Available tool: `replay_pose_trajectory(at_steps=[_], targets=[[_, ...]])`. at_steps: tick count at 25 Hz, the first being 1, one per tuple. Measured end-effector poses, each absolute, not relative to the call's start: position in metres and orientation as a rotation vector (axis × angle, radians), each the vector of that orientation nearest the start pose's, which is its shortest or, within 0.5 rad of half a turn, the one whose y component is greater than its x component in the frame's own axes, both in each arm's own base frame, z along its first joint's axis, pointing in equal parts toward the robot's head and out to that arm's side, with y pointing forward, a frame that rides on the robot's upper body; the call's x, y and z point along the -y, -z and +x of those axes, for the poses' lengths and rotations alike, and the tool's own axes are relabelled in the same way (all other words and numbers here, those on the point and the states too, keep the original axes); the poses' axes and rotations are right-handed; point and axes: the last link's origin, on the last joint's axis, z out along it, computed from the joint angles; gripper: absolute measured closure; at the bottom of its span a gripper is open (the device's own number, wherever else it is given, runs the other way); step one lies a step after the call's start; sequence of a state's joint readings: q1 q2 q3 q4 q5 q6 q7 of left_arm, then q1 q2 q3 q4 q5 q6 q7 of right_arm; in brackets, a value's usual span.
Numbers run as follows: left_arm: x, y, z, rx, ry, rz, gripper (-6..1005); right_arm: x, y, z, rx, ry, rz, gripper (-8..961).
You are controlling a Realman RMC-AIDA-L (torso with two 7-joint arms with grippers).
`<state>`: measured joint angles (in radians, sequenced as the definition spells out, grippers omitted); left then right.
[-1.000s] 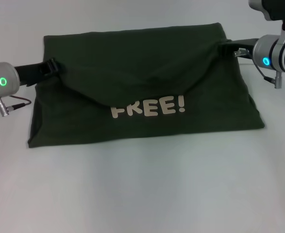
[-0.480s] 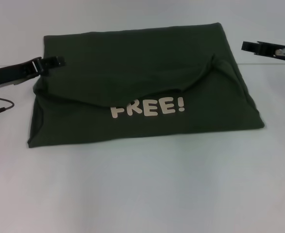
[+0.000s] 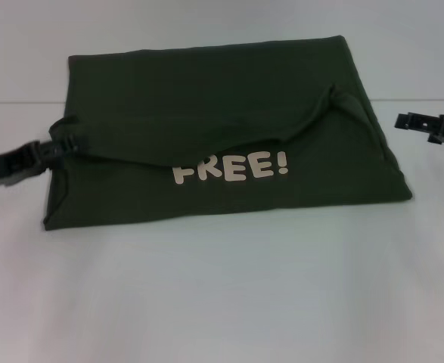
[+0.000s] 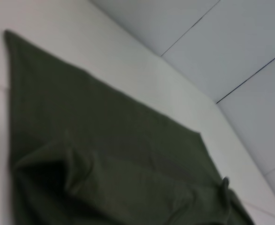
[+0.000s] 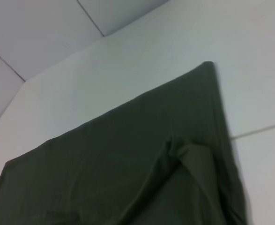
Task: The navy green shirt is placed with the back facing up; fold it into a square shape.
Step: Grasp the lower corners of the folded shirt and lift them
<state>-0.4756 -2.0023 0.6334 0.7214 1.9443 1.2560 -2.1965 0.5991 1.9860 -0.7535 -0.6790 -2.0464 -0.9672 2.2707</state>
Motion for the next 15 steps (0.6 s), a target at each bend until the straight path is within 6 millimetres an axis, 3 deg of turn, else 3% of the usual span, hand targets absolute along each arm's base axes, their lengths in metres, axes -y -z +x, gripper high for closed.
replay_pose_trajectory(at_steps=[5,15], targets=[[-0.351,-0.063,-0.332,1.643,0.765,-1.949,97,-0.409,-0.065,0.310,-1.521,-0.624,-1.888,23],[-0.355,-0.045,-0.349,1.723,0.648,-1.829,94,-0.406,-0.065,0.311,-1.504,-0.632,-1.909,28]])
